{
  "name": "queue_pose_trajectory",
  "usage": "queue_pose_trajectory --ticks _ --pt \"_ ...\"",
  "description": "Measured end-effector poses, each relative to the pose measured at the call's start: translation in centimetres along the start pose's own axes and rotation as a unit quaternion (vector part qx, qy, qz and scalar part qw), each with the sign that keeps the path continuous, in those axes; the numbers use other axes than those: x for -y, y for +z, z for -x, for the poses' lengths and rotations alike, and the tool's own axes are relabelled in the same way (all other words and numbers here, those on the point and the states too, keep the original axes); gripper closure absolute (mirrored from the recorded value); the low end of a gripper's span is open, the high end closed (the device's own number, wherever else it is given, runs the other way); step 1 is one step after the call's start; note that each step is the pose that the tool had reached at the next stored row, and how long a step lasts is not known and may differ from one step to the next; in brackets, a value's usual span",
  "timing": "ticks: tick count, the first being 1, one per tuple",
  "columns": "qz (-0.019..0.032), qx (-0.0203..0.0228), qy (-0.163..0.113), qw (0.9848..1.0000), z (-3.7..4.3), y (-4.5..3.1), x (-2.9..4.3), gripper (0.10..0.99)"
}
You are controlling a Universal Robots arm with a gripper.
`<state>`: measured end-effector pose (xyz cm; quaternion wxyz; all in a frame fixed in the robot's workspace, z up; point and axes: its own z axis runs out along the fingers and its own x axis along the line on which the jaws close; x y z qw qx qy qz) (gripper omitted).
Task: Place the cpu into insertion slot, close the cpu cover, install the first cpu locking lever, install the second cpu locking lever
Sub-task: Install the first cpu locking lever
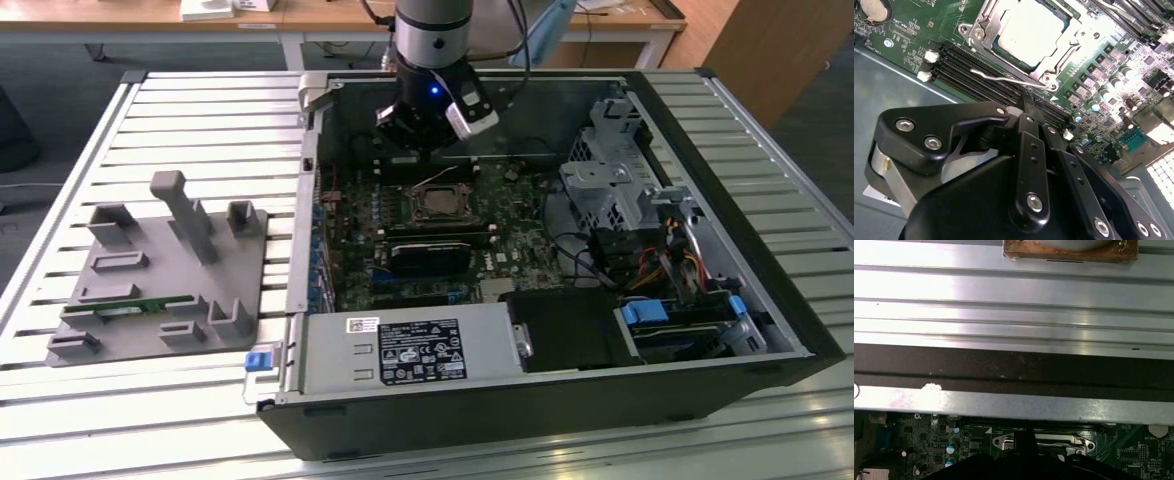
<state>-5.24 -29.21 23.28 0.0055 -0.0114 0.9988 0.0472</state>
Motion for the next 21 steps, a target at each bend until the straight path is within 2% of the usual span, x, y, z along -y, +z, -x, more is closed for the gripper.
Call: queue_pose_trajectory --ticks 14,21 --pt "0.0001 -0.0014 -0.001 1.0000 0.17 0.70 0.07 0.980" --pt "0.0001 -0.0020 -0.002 1.0000 0.74 1.16 0.01 0.980"
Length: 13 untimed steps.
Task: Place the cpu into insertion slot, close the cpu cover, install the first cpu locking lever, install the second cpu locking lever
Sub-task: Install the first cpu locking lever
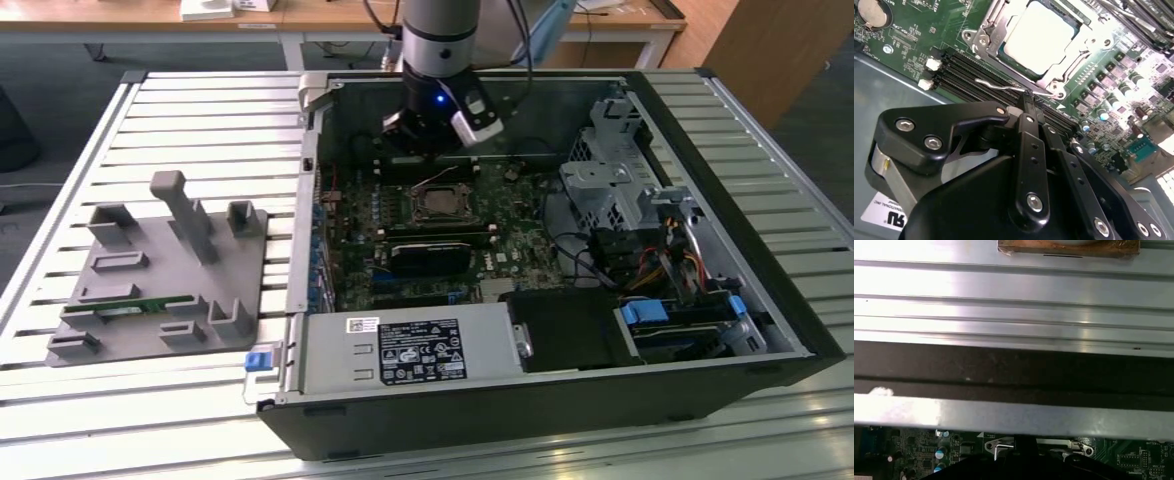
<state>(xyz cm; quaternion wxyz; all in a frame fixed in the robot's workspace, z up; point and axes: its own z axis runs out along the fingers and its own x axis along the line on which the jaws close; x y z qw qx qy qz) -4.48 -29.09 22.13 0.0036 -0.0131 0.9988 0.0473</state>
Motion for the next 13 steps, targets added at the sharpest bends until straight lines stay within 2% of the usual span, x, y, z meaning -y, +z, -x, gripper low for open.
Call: queue_pose_trajectory --ticks 7,13 --pt "0.0000 -0.0006 0.000 1.0000 0.81 0.26 -0.42 0.980" --pt "-0.0002 -0.0007 0.000 1.0000 1.40 0.39 -0.45 0.980"
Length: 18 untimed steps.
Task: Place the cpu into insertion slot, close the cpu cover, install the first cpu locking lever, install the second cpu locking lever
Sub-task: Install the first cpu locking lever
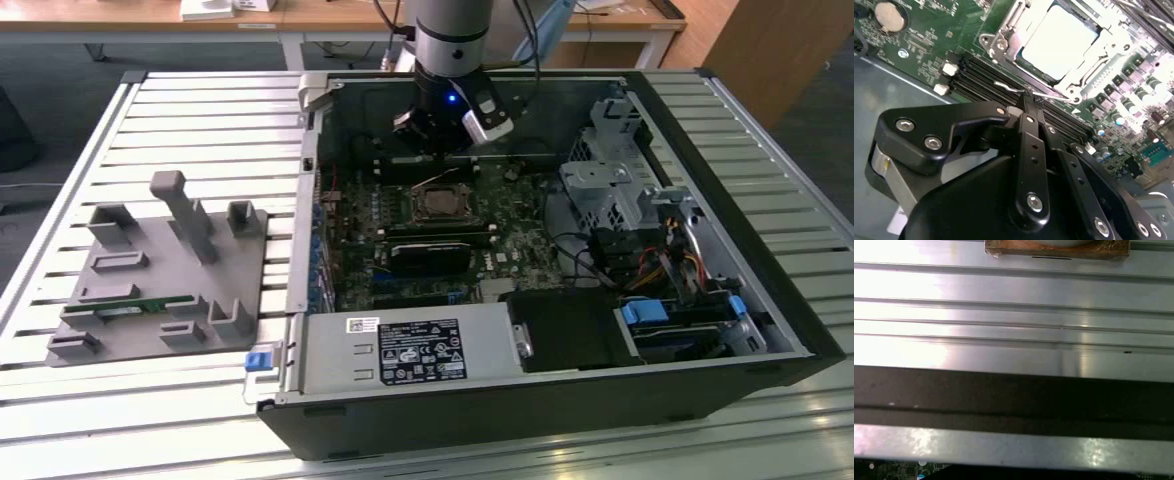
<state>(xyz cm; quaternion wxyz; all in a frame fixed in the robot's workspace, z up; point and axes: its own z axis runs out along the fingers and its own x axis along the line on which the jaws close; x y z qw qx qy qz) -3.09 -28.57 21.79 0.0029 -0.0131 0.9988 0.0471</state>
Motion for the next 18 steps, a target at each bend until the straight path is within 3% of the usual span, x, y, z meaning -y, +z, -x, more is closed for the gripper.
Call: queue_pose_trajectory --ticks 9,18 --pt "-0.0006 -0.0010 0.000 1.0000 1.49 0.16 0.05 0.980" --pt "-0.0006 -0.0011 0.000 1.0000 1.85 0.90 0.13 0.980"
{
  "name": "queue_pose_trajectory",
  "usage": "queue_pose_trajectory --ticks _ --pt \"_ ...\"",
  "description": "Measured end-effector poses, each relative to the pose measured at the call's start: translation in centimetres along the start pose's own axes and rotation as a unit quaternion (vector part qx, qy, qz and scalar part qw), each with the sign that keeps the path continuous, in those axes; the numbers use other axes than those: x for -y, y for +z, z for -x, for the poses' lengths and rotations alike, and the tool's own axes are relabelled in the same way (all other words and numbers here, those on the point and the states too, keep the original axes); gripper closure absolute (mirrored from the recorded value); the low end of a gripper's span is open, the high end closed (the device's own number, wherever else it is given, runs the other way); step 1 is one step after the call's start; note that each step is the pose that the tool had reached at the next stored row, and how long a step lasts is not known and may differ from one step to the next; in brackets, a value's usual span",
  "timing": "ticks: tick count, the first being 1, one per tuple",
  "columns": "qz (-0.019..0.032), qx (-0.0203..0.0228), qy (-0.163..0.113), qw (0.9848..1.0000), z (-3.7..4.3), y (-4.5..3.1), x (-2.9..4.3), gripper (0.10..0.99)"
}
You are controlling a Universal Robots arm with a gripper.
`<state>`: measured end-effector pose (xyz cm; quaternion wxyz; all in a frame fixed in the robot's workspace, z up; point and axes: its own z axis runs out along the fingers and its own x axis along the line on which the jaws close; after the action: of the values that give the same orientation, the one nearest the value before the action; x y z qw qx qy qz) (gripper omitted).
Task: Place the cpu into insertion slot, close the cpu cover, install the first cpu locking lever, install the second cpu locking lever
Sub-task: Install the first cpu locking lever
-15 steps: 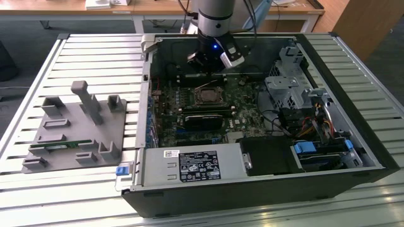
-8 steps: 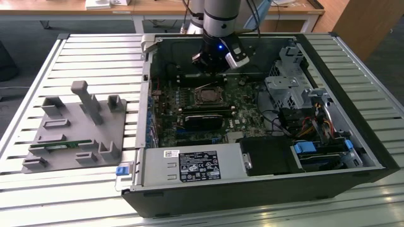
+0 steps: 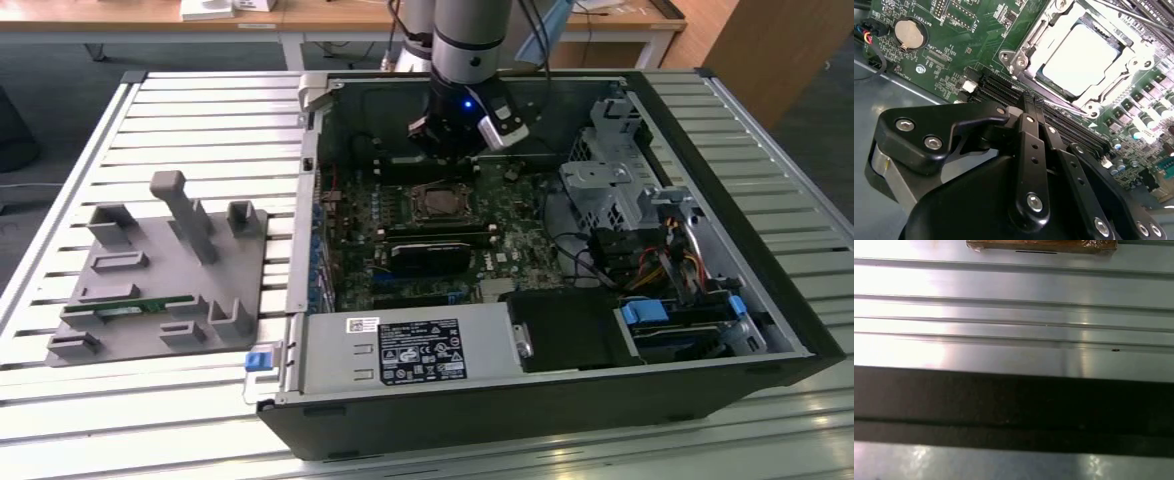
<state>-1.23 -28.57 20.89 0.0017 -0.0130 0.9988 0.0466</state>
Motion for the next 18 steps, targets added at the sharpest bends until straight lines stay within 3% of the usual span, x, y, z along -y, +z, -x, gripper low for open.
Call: queue_pose_trajectory --ticks 9,18 --pt "0.0000 0.0000 0.000 1.0000 0.04 0.75 0.07 0.980" --pt "-0.0014 0.0001 0.000 1.0000 0.05 0.82 0.07 0.980"
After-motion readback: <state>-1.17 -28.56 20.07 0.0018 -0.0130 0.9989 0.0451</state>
